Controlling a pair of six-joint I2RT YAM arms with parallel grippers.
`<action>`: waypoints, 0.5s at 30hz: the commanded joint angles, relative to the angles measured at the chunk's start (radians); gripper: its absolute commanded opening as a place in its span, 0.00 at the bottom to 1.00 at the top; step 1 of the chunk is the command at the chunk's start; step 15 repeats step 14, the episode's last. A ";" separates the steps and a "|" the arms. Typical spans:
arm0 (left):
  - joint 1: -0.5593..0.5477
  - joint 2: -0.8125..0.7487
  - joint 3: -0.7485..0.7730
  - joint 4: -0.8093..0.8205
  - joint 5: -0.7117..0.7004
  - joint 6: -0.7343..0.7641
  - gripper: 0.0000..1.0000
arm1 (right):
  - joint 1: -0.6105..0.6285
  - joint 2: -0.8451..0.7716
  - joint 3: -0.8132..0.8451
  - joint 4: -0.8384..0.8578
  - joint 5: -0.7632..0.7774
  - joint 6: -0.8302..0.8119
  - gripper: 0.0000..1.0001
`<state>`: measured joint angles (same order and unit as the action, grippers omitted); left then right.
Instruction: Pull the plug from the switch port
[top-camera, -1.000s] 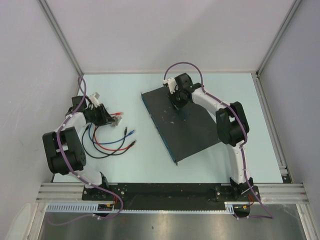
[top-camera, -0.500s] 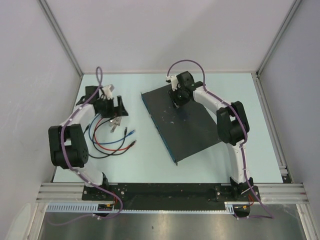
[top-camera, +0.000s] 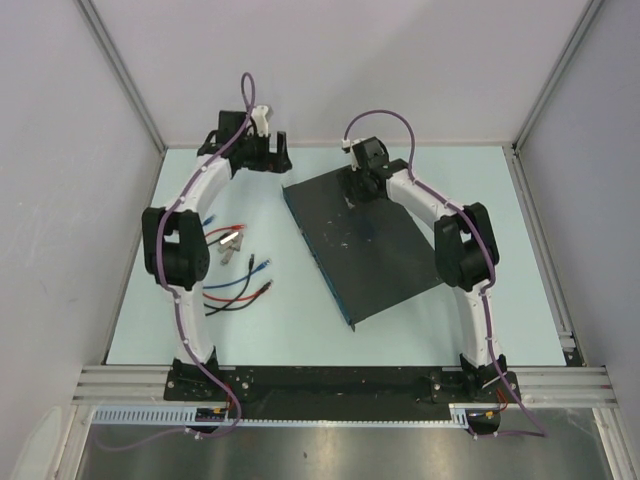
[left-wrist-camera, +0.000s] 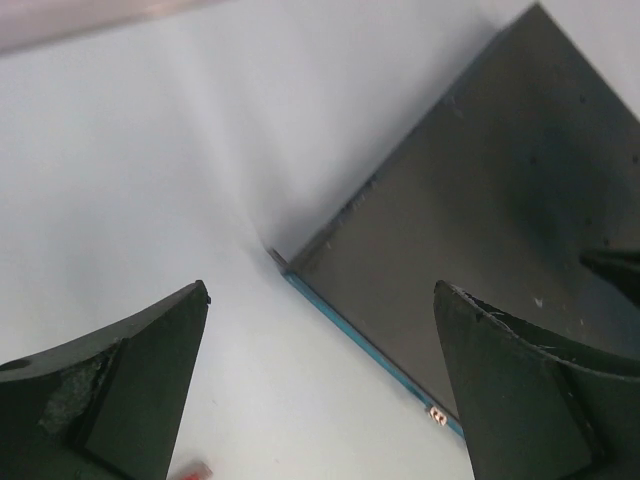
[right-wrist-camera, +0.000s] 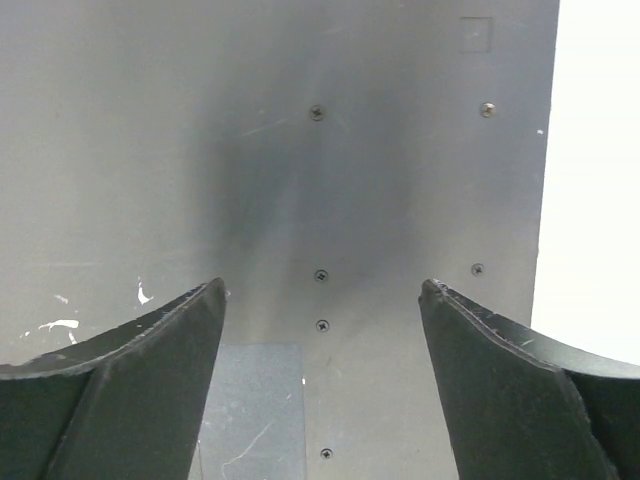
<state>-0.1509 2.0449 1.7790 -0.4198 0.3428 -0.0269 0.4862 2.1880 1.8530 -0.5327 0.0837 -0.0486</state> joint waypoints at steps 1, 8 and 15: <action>0.011 0.015 0.172 0.013 -0.045 0.024 1.00 | 0.008 -0.097 0.020 0.042 0.094 0.024 0.88; 0.040 0.000 0.247 -0.008 -0.114 0.064 1.00 | -0.003 -0.119 0.032 0.069 0.188 -0.016 1.00; 0.021 -0.074 0.106 -0.019 -0.136 0.088 1.00 | -0.009 -0.126 0.002 0.066 0.179 -0.016 1.00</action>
